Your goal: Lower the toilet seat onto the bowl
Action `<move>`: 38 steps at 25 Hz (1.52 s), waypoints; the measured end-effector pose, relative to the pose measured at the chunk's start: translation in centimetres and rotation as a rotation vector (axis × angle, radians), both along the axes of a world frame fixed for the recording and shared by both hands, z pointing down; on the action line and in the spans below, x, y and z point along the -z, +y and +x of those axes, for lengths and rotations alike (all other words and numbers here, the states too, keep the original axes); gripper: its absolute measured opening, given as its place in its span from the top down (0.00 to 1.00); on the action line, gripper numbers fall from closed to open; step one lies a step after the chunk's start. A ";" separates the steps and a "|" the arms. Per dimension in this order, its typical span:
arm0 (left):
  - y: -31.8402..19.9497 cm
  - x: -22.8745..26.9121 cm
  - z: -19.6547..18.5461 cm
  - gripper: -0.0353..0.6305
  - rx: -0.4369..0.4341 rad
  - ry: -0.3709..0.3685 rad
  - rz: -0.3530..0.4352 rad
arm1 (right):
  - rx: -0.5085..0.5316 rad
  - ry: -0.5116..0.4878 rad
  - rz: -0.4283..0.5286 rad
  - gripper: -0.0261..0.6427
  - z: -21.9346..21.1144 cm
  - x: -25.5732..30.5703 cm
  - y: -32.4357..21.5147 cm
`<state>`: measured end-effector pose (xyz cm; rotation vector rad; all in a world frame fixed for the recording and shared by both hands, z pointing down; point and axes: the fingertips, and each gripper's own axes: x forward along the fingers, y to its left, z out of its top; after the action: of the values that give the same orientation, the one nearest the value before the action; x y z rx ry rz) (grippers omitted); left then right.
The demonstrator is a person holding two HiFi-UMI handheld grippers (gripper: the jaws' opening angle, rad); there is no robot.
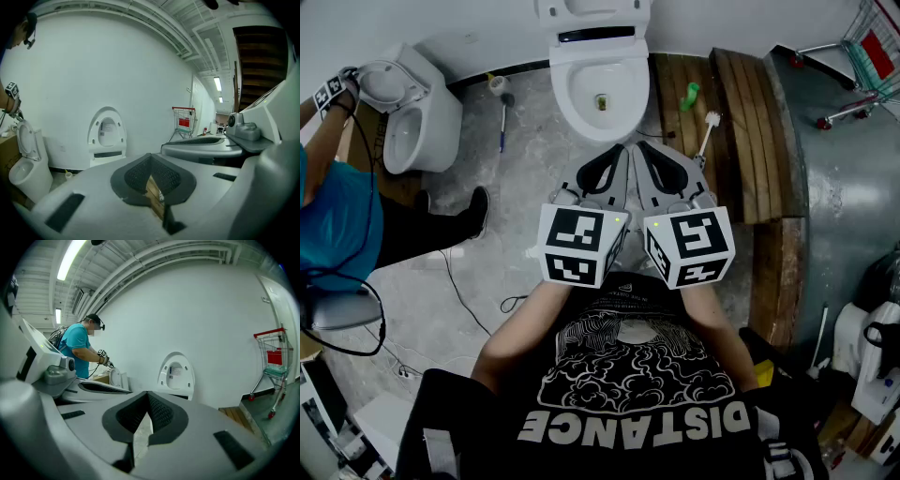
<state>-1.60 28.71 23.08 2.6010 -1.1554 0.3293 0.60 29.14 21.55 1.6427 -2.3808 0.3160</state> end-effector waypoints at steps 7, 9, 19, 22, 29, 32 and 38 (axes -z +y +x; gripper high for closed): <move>-0.5 -0.3 -0.4 0.93 -0.012 -0.006 -0.005 | -0.013 -0.008 -0.021 0.93 -0.3 -0.7 -0.4; -0.5 -0.4 -0.3 0.93 -0.020 -0.006 -0.006 | -0.018 0.002 -0.021 0.93 -0.4 -0.7 -0.4; -1.8 0.0 -0.8 0.93 -0.013 0.013 0.001 | -0.020 0.027 -0.023 0.93 -0.9 -0.8 -1.4; -2.4 -0.2 -0.8 0.93 -0.009 0.009 0.001 | -0.015 0.020 -0.028 0.93 -0.8 -1.1 -2.2; -5.1 -0.4 -1.0 0.93 0.018 -0.003 -0.002 | 0.012 0.007 -0.038 0.93 -1.0 -1.5 -4.8; -6.4 -0.8 -0.5 0.93 0.025 -0.015 -0.012 | 0.027 0.001 -0.044 0.93 -0.6 -1.8 -6.2; -10.5 -1.8 0.8 0.93 0.044 -0.029 -0.036 | 0.044 -0.008 -0.061 0.93 0.9 -2.5 -10.5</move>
<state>-0.76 18.20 24.90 2.5438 -1.2033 0.3767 1.49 18.60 24.03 1.5630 -2.3849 0.3840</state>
